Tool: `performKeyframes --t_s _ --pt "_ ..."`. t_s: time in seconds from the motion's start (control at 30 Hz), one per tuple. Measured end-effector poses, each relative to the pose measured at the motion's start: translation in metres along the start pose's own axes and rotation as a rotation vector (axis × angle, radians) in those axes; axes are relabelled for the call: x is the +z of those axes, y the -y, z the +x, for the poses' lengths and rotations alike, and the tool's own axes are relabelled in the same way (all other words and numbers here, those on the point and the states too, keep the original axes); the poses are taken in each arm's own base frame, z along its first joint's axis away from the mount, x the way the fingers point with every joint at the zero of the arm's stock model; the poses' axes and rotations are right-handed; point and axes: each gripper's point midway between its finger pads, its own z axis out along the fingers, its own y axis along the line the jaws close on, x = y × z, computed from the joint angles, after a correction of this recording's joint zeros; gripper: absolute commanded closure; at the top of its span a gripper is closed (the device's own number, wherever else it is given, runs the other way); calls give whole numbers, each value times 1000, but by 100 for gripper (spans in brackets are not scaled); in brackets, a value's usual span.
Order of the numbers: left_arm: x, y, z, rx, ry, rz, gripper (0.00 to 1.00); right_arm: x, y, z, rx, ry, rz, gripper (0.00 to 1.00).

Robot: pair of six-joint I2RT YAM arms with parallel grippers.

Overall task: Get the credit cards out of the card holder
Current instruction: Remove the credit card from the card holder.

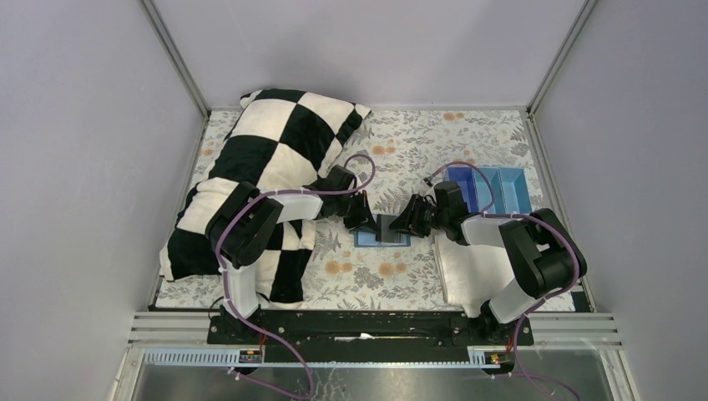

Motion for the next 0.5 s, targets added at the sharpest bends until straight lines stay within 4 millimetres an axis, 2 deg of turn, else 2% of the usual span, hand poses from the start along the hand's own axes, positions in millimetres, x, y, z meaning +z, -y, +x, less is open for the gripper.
performKeyframes --t_s 0.3,0.5 --pt "-13 -15 -4 -14 5 1 100 1 1 0 0 -2 0 59" --pt "-23 -15 -8 13 18 -9 100 1 1 0 0 -2 -2 57"
